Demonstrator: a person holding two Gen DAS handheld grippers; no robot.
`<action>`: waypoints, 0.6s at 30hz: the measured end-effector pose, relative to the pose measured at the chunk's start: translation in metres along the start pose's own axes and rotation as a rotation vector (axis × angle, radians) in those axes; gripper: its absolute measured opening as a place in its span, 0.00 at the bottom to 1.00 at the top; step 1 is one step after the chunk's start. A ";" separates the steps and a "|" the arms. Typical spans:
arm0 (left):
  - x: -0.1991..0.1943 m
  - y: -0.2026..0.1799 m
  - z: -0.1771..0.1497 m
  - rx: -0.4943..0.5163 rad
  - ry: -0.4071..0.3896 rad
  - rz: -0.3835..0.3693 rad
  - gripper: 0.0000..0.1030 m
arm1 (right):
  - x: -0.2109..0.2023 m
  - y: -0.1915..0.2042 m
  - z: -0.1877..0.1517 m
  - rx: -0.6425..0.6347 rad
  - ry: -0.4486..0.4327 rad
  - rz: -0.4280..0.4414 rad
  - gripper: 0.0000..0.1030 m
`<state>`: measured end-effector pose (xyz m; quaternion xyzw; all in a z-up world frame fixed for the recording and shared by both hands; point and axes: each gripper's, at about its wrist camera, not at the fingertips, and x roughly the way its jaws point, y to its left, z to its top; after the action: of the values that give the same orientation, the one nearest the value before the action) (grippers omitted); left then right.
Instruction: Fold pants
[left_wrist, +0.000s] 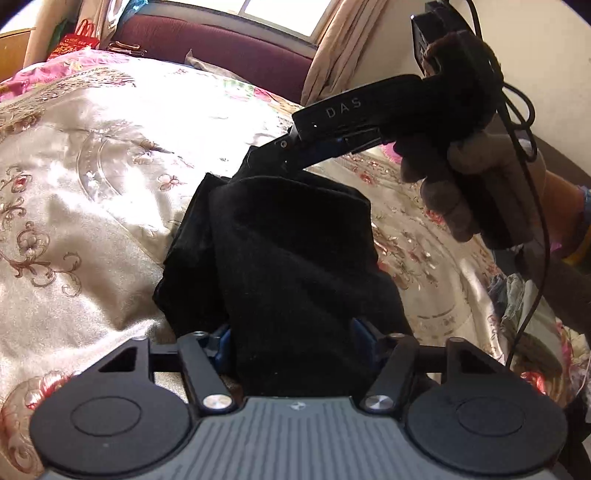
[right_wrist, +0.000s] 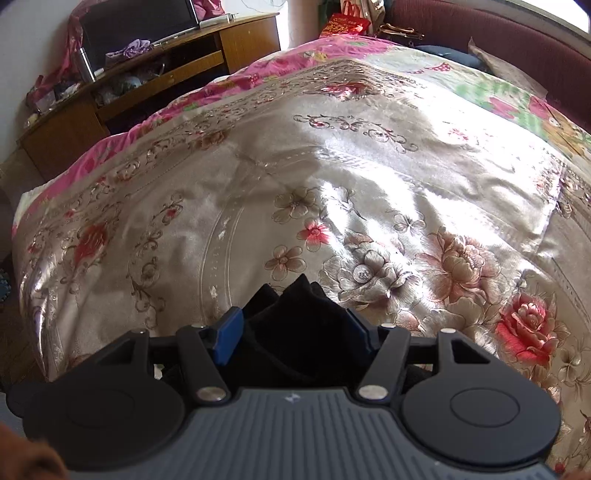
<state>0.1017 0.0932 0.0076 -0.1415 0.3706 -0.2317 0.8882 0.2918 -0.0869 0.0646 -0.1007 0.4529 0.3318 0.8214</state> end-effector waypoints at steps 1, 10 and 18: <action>0.003 0.001 0.000 0.000 0.007 0.002 0.67 | 0.004 -0.001 0.001 -0.015 0.020 -0.006 0.60; 0.003 0.007 -0.003 0.012 0.007 0.011 0.55 | 0.030 -0.018 0.007 0.076 0.083 0.068 0.10; 0.016 0.023 0.014 0.052 -0.018 0.078 0.48 | 0.043 -0.048 0.010 0.203 0.016 0.008 0.08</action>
<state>0.1290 0.1054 -0.0018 -0.1061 0.3618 -0.2051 0.9032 0.3446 -0.0993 0.0293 -0.0181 0.4911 0.2865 0.8224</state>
